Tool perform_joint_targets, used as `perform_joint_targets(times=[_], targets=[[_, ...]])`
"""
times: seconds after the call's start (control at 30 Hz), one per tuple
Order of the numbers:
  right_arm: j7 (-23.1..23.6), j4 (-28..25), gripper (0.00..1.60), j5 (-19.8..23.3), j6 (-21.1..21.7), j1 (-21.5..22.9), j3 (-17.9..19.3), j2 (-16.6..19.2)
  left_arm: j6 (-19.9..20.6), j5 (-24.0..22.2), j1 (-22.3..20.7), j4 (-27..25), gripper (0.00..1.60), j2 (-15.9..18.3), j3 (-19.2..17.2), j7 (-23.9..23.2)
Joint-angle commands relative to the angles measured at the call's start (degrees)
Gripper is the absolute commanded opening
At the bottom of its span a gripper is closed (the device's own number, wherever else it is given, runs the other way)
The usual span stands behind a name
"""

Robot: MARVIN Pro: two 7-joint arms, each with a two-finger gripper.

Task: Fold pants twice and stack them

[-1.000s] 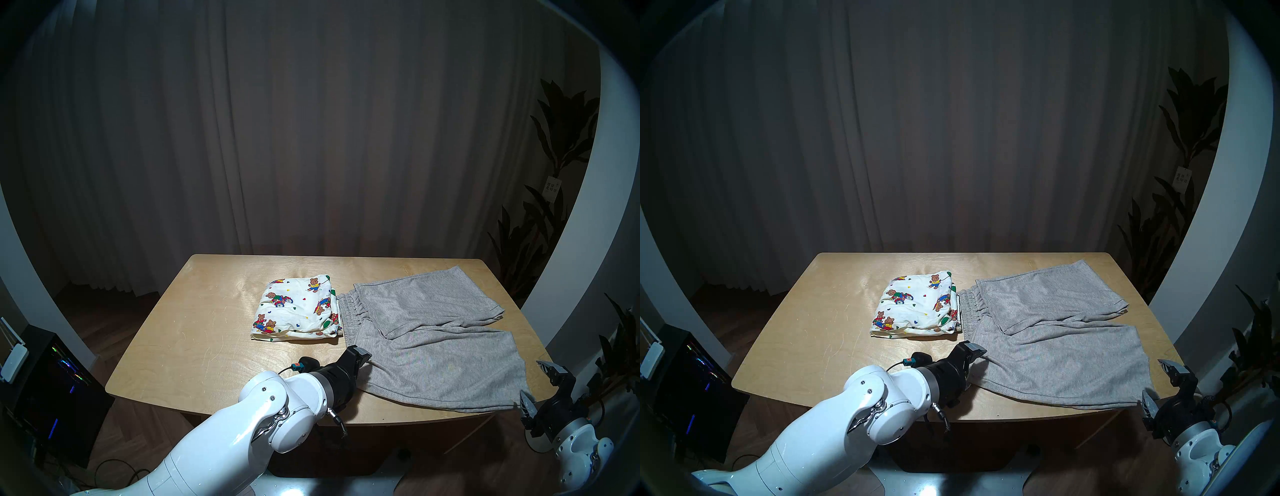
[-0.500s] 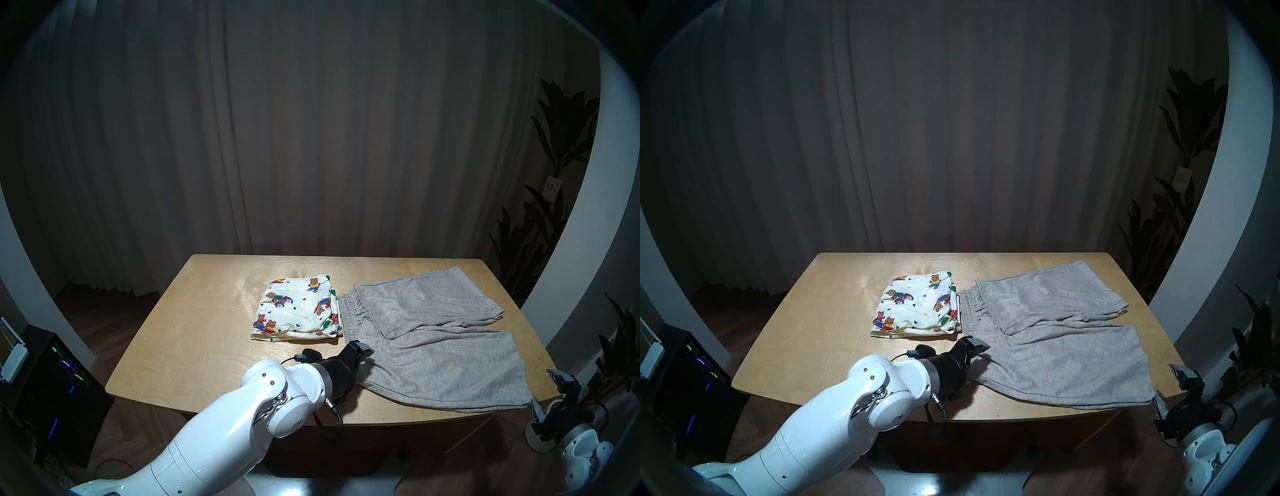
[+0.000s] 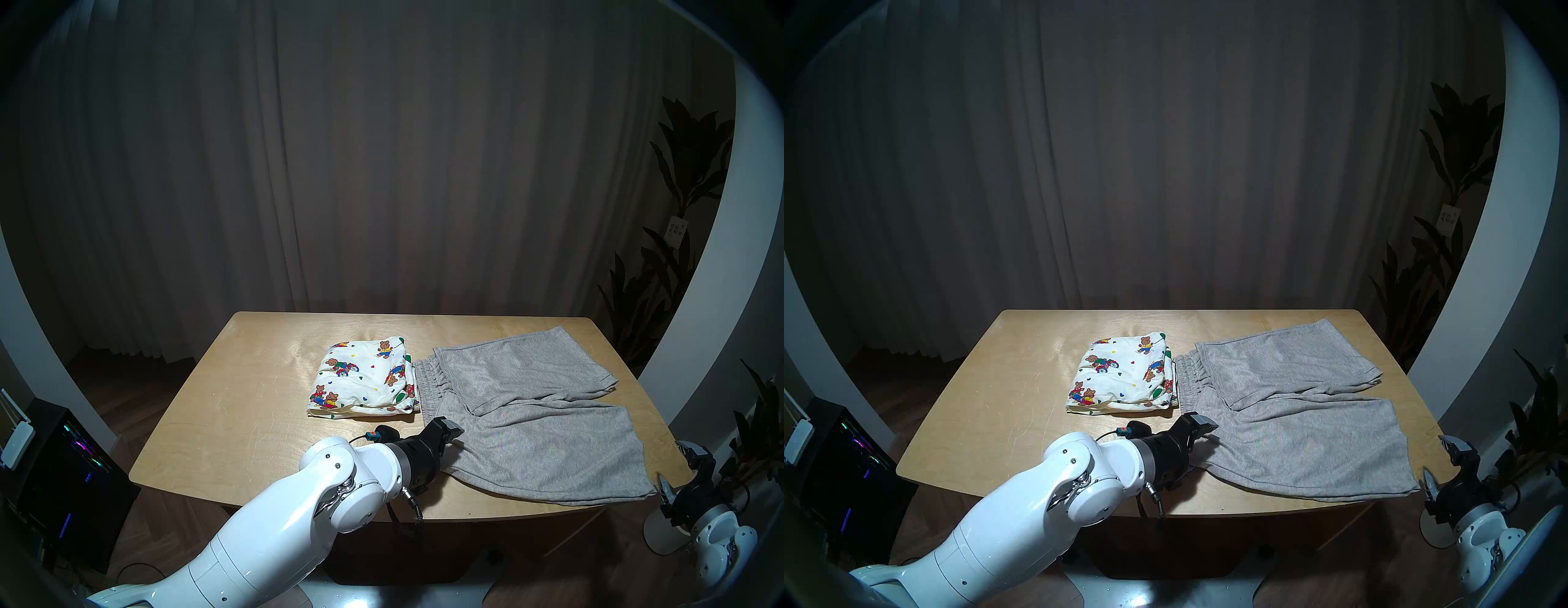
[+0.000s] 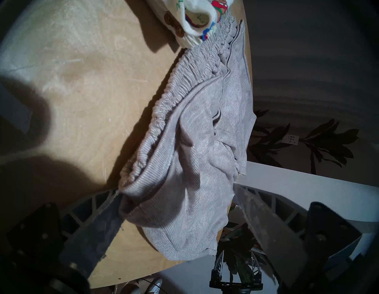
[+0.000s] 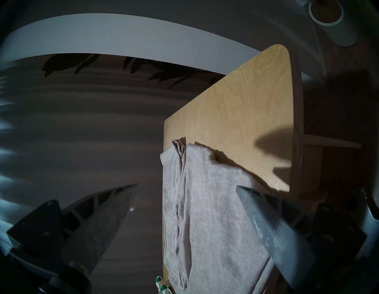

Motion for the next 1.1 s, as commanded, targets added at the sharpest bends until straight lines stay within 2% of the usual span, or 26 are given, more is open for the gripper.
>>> perform_joint_targets(times=[0.0,0.33,0.6,0.8,1.07], targets=[[1.2,2.2,1.60,-0.8,1.0,3.7,0.1,4.0,-0.3,0.3,-1.1,-0.4,1.60,-1.3,0.2,-0.2],[2.6,7.4,1.60,-3.2,3.7,5.5,-1.5,6.6,-1.0,1.2,-0.9,-0.6,1.60,-2.0,0.4,0.2],[1.7,6.1,1.60,-3.0,5.5,3.4,-1.3,5.7,-1.4,1.6,-1.1,-0.7,1.60,-2.1,0.7,0.3],[0.6,5.1,1.60,-2.6,5.6,1.3,0.2,4.4,-1.5,1.6,-1.2,-0.4,1.60,-2.3,0.8,0.1],[1.1,5.7,1.60,-3.0,6.2,1.3,0.4,4.4,-1.0,1.5,-1.9,0.1,1.60,-2.7,1.1,0.2]])
